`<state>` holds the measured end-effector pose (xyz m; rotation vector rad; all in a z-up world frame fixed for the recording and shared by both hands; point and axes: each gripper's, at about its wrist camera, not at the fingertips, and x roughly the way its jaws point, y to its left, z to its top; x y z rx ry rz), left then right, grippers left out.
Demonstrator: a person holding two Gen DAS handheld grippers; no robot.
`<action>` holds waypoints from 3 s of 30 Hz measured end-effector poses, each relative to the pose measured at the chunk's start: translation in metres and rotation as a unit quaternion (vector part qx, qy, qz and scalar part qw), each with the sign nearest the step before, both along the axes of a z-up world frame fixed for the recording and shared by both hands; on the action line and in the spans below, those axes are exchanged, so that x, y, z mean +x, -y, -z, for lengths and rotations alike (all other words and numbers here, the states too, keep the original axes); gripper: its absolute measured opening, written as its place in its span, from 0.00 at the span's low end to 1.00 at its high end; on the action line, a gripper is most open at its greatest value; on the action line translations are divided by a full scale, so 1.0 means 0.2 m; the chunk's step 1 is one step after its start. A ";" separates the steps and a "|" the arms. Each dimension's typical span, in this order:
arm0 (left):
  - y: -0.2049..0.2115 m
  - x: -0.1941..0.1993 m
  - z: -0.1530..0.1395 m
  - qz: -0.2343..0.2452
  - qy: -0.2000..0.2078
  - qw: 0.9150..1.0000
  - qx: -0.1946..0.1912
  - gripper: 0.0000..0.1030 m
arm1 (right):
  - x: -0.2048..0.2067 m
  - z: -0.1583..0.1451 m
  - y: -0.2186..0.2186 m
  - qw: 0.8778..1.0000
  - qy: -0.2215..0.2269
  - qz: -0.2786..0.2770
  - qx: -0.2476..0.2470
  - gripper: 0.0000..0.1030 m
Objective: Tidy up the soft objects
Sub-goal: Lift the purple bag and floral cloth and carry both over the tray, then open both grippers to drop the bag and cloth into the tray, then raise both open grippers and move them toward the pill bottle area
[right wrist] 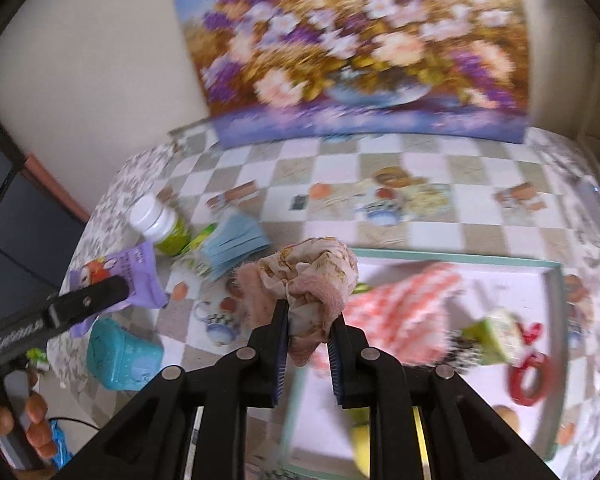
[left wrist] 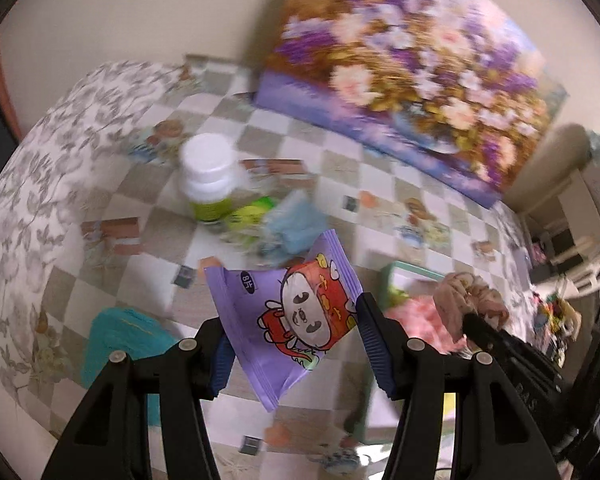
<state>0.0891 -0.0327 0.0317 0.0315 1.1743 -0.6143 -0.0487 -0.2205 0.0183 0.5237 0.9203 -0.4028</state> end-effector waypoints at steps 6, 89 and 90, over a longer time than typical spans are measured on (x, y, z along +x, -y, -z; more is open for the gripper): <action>0.19 -0.19 -0.02 0.063 0.007 0.998 0.002 0.57 | -0.22 -0.02 0.15 0.998 -0.004 0.061 -0.010 0.18; 0.05 0.05 0.22 -0.027 -0.018 0.996 0.081 0.93 | -0.34 0.11 0.23 0.993 -0.071 0.089 -0.042 1.00; 0.03 0.07 0.21 -0.034 -0.017 0.996 0.079 0.93 | -0.32 0.10 0.20 0.994 -0.064 0.081 -0.045 1.00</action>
